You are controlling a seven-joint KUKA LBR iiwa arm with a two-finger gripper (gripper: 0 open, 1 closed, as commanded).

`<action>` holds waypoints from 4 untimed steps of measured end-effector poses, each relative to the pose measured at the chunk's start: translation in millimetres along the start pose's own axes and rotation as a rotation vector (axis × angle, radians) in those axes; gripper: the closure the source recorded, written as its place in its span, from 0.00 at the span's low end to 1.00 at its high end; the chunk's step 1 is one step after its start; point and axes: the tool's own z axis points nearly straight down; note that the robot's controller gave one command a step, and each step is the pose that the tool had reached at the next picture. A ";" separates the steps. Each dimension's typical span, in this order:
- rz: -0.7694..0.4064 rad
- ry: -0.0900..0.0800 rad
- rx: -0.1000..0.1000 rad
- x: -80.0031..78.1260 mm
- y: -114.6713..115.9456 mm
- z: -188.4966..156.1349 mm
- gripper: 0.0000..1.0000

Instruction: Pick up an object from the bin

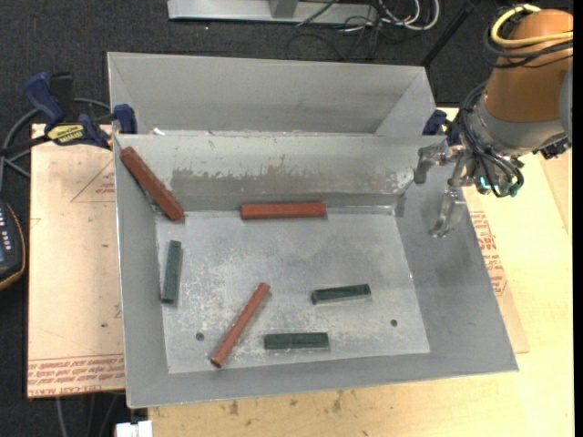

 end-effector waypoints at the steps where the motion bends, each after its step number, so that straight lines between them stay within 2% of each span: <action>1: -0.103 0.002 -0.001 62.3 98.7 136.1 0.00; 2: -0.013 -0.006 -0.003 89.5 151.8 101.5 0.00; 3: -0.010 -0.006 0.002 96.4 127.6 94.6 0.00; 4: 0.097 -0.002 -0.001 99.5 119.4 133.3 0.00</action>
Offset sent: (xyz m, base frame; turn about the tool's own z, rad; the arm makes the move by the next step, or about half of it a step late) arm -0.0608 0.0955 -0.1320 -0.0977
